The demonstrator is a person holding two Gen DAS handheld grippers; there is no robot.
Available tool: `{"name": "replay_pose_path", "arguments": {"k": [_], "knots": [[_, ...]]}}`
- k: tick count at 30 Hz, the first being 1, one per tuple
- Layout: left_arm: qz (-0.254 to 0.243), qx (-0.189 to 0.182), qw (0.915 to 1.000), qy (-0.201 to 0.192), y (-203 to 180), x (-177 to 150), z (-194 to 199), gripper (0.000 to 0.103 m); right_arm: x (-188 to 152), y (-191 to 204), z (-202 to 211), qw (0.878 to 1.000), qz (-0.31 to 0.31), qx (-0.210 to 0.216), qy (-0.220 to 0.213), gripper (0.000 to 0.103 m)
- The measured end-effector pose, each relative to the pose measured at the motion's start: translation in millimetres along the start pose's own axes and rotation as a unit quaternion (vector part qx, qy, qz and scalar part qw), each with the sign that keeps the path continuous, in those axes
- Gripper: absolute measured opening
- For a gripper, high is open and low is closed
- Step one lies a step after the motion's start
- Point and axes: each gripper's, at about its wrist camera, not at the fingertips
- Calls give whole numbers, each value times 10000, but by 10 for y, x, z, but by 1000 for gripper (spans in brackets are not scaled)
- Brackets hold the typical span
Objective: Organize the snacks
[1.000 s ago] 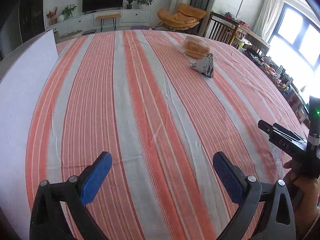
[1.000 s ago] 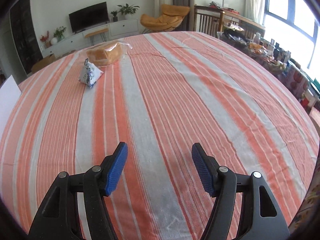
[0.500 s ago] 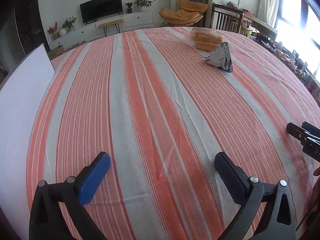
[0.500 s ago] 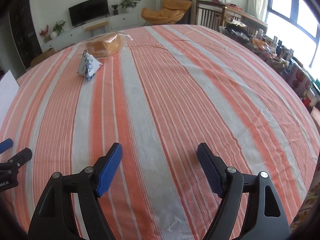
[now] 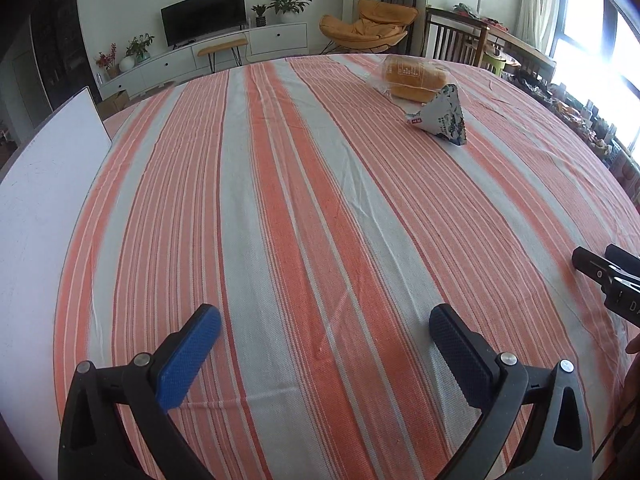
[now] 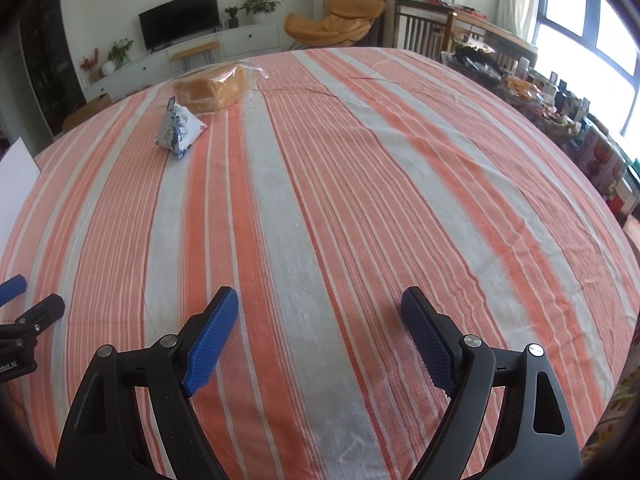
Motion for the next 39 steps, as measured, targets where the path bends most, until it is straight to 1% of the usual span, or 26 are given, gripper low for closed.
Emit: {"name": "replay_pose_path", "arguments": {"k": [2, 3, 4, 5, 6, 7, 8, 9, 11, 15, 17, 23, 26, 28, 29, 30, 31, 32, 33, 35, 39], "knots": [[86, 5, 9999, 86, -46, 15, -3, 103, -1, 1, 1, 10000, 0, 0, 0, 86], [47, -82, 9999, 118, -108, 39, -11, 103, -1, 1, 1, 10000, 0, -1, -1, 86], [-46, -205, 9997, 147, -189, 75, -28, 103, -1, 1, 1, 10000, 0, 0, -1, 86], [-206, -253, 9993, 160, -290, 125, -57, 103, -2, 2, 1, 10000, 0, 0, 0, 87], [-380, -369, 9983, 251, -394, 188, -109, 103, -2, 2, 1, 10000, 1, 3, 0, 87], [-567, -362, 9973, 296, -494, 256, -161, 103, -2, 3, 3, 10000, 3, 9, 2, 87], [-662, -474, 9963, 287, -577, 345, -218, 103, -4, 3, 4, 10000, 4, 15, 2, 88], [-726, -443, 9961, 251, -642, 442, -279, 103, -5, 3, 5, 10000, 9, 20, 4, 88], [-588, -425, 9971, 239, -680, 668, -438, 103, -6, 4, 3, 10000, 9, 23, 5, 88], [-93, -103, 9993, 337, -710, 1114, -750, 103, -3, 15, -7, 10000, 44, 46, 20, 90], [-6, -45, 9994, 341, -774, 1268, -859, 103, 0, 23, -13, 10000, 63, 54, 29, 91], [-293, -224, 9992, 157, -1055, 1466, -1028, 103, 9, 26, -15, 9999, 80, 70, 38, 93], [-276, -276, 9991, 154, -1052, 1520, -1058, 103, 9, 27, -14, 9999, 78, 67, 37, 93], [-243, -423, 9988, 101, -1020, 1563, -1072, 102, 9, 28, -14, 9999, 78, 66, 35, 93], [-261, -449, 9986, 49, -999, 1579, -1066, 96, 8, 28, -14, 9999, 79, 66, 35, 93], [-335, -374, 9987, -32, -991, 1592, -1052, 77, 8, 28, -13, 9999, 77, 66, 35, 93], [-417, -323, 9985, -133, -972, 1588, -1023, 65, 8, 29, -13, 9999, 76, 67, 35, 93], [-406, -396, 9982, -200, -930, 1574, -995, 48, 7, 29, -13, 9999, 75, 68, 35, 93], [-395, -435, 9980, -213, -893, 1552, -975, 48, 8, 29, -13, 9999, 75, 67, 35, 93], [-449, -384, 9979, -249, -828, 1474, -919, 47, 8, 30, -12, 9999, 76, 64, 35, 93], [-307, -330, 9988, -189, -545, 1188, -701, 47, 8, 30, -13, 9999, 75, 65, 35, 93]]}}
Point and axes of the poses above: each gripper's, at about its wrist camera, not at the fingertips, and z roughly against the way its jaws point, y to its left, x to its top
